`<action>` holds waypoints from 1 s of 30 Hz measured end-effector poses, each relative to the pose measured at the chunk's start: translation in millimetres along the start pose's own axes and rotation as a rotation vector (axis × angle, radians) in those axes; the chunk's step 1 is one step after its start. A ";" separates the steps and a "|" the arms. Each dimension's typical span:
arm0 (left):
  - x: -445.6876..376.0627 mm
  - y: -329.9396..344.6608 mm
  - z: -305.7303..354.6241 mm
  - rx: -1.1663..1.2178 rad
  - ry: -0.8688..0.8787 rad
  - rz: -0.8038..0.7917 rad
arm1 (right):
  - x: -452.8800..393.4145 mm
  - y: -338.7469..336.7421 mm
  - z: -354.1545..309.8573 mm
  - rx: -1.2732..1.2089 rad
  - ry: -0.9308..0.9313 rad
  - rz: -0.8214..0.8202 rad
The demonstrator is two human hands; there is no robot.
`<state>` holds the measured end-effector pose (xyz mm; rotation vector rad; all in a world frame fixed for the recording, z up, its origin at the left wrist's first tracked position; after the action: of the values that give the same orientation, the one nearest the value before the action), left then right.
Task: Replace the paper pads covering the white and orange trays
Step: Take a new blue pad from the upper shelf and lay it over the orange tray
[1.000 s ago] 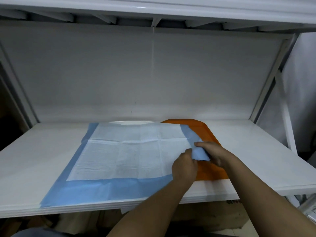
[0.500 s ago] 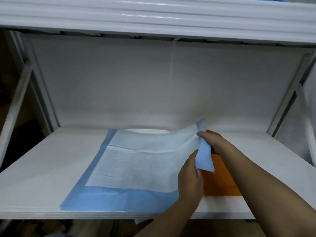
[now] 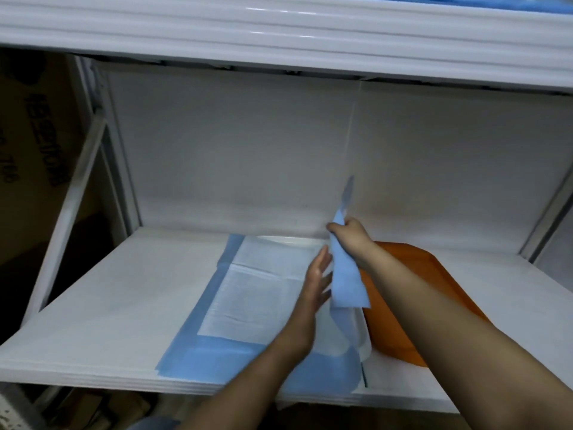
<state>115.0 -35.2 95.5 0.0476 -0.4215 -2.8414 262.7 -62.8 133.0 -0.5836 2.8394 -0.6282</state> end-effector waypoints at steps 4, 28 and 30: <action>-6.3 -49.0 21.4 0.011 -0.144 0.014 | 5.6 46.4 -18.4 -0.054 0.006 0.001; -30.5 -291.2 -49.2 -0.489 -0.558 0.447 | 42.3 179.3 66.4 0.496 -0.186 -0.275; -28.3 -303.7 -46.0 -0.748 -0.549 0.510 | 39.5 167.4 91.5 0.583 -0.133 -0.259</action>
<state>67.2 239.4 -36.6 -0.8557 0.4862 -2.2836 193.3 27.0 -25.3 -0.8385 2.3020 -1.3363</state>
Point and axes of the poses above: each hand's wrist, its own x-axis away from the middle knuckle, its own y-axis out of the palm, z = x × y, the point moved 9 cm from there along -x, towards the middle knuckle, and after that the axes turned 6 degrees about -y, right-handed, at the moved point
